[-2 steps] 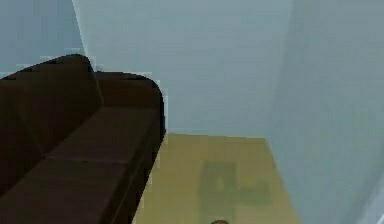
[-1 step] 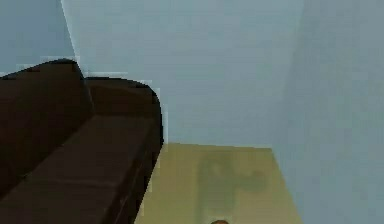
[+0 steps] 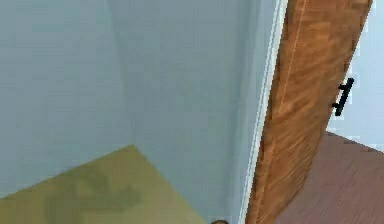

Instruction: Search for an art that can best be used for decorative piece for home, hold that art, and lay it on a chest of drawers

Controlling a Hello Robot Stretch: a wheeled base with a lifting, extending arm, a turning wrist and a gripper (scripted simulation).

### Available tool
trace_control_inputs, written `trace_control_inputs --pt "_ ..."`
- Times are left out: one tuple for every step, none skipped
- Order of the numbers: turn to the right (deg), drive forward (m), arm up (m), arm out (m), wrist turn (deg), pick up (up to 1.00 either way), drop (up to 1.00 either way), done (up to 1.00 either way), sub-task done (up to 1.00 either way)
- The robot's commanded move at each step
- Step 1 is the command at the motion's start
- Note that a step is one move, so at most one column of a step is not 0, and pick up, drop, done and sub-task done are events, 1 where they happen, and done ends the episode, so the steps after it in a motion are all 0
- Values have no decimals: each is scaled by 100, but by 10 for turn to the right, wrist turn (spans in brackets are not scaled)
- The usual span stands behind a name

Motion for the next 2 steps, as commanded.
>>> trace_control_inputs --pt "450 0 0 0 0 0 0 0 0" --pt "120 0 0 0 0 0 0 0 0"
